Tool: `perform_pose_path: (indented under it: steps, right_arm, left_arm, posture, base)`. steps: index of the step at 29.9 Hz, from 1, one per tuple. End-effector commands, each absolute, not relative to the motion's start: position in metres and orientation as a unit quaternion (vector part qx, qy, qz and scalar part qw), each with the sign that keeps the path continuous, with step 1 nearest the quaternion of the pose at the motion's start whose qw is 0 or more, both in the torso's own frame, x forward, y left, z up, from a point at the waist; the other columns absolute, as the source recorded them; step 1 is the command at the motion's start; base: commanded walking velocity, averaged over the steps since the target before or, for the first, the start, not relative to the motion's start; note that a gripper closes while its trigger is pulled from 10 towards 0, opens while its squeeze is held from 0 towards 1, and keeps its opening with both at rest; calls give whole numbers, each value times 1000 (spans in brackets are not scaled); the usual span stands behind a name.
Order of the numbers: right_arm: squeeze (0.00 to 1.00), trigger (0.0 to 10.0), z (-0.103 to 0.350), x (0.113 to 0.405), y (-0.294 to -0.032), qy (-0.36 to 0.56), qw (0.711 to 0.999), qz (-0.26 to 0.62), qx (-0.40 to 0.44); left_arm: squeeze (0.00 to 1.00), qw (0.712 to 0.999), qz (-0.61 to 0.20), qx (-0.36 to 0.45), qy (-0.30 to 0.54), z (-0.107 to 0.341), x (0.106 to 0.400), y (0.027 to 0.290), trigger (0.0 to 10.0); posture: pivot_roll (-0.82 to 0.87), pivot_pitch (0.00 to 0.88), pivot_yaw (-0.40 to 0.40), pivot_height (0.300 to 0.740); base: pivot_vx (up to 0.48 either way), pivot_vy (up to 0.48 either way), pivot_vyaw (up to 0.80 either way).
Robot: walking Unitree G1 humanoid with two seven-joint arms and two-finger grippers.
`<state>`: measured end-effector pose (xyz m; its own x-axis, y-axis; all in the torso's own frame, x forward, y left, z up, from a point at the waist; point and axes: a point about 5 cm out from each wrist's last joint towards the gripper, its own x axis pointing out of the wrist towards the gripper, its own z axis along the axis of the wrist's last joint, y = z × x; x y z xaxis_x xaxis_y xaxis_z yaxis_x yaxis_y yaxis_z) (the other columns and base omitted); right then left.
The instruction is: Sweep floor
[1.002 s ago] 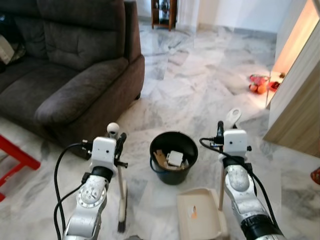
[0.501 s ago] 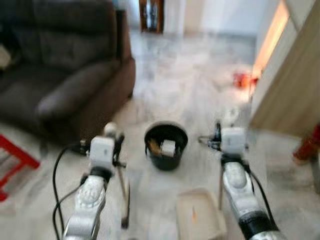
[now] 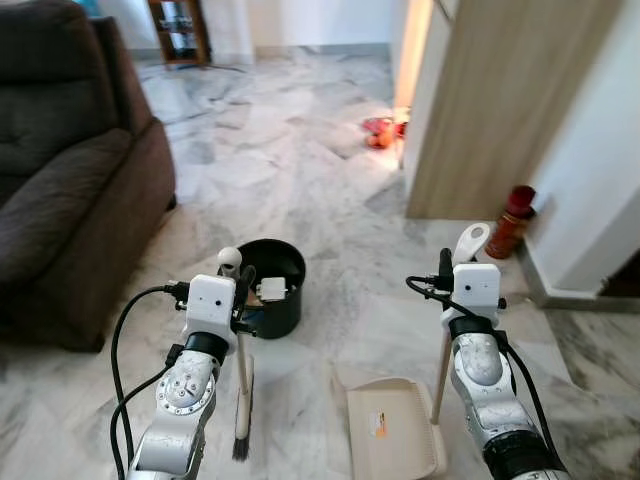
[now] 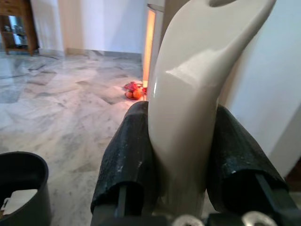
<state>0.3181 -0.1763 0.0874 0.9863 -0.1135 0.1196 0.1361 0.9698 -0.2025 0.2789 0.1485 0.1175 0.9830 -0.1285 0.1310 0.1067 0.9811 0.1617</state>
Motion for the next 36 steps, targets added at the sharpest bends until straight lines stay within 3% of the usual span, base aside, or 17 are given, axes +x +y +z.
perform_pose_path:
  steps: [1,18,24,36]
  right_arm:
    - [0,10000,96,323,-171,-71,991,-57,-100]
    - [0,10000,96,324,-169,-71,991,-53,-104]
    - [0,10000,96,324,-166,-70,991,-50,-104]
    - [0,10000,96,325,-165,-69,991,-47,-105]
  left_arm:
    - [0,991,-60,87,-77,121,281,150,10000]
    - [0,991,-57,95,-78,121,284,149,10000]
    - [0,990,-55,101,-77,121,285,149,10000]
    - [0,991,-49,96,-75,120,285,152,10000]
  posture:
    - [108,48,41,740]
    - [104,42,38,740]
    - [102,48,36,740]
    - [102,62,34,740]
  base:
    - [0,0,-800]
    - [0,-42,-800]
    - [0,-424,-800]
    - [0,0,-800]
